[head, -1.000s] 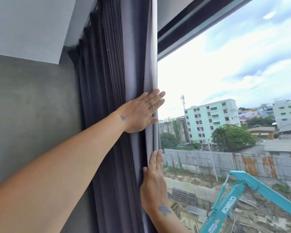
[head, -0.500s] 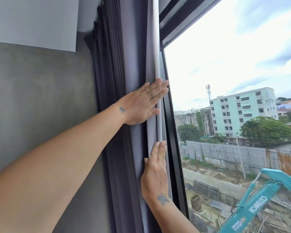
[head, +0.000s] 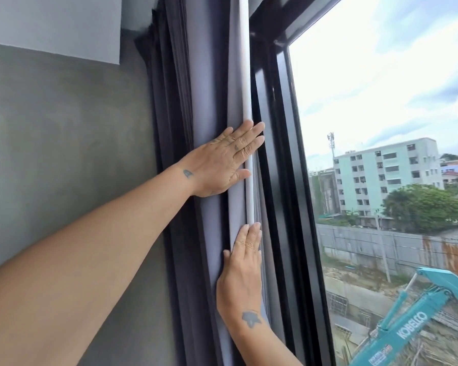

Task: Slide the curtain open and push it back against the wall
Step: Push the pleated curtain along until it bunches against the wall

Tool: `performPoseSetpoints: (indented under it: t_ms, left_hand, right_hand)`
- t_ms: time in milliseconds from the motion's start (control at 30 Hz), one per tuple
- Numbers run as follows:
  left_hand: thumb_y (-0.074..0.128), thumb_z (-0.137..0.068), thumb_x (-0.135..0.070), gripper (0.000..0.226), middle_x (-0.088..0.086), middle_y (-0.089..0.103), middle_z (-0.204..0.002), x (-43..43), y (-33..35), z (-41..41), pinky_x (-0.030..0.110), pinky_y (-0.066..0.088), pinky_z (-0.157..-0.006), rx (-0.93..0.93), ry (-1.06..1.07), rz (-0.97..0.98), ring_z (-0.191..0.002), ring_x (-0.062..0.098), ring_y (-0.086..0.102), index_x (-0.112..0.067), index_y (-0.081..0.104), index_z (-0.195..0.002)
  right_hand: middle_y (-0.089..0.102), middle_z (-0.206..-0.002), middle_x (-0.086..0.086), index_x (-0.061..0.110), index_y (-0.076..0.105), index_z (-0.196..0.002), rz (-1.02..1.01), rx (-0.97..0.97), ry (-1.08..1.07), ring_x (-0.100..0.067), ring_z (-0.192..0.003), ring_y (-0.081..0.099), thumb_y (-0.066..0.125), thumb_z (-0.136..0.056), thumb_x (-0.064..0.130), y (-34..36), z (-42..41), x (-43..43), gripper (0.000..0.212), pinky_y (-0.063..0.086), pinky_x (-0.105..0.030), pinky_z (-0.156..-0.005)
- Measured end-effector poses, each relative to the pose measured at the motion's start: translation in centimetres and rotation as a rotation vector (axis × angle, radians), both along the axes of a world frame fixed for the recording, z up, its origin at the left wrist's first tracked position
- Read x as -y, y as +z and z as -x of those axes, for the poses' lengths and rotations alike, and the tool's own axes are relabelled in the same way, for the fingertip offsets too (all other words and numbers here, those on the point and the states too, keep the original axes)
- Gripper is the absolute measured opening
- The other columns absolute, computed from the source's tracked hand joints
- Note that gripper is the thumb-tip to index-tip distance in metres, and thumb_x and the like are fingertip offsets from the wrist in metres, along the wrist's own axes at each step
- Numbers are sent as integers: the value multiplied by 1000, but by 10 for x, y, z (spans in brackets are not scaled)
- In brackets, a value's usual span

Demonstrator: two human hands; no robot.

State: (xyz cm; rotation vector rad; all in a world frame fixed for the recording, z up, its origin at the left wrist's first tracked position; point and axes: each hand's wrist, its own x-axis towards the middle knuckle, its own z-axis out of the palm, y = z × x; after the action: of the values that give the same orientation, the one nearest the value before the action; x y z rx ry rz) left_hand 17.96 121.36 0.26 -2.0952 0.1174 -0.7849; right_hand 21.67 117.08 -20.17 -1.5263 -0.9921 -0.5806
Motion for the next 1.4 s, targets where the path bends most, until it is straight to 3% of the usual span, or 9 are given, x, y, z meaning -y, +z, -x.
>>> performPoseSetpoints:
  t_ms: [200, 500, 1400]
  left_hand:
    - [12, -90, -42, 60, -2, -22, -147, -61, 0, -10, 28, -11, -113, -7, -5, -21, -135, 12, -23, -17, -17, -137]
    - [7, -90, -43, 59, 0, -27, -144, -152, 4, -27, 24, -19, -109, -4, 10, -75, -133, 12, -27, -17, -21, -135]
    - [16, -97, -36, 55, 1, -27, -143, -300, 5, -57, 27, -14, -111, 16, 9, 7, -131, 13, -28, -13, -18, -134]
  right_hand:
    - [-32, -137, 2, 22, -27, -124, 22, -7, -15, -14, -127, -32, 25, -97, 16, -1, -13, -64, 59, -9, -29, -109]
    - [-45, -128, 7, 25, -36, -119, 36, -37, -35, -7, -122, -40, 26, -97, 16, 2, -29, -160, 67, -13, -26, -109]
    - [-24, -140, -1, 16, -19, -128, -11, -2, -77, -12, -129, -26, 28, -97, 16, 6, -72, -309, 56, -6, -25, -111]
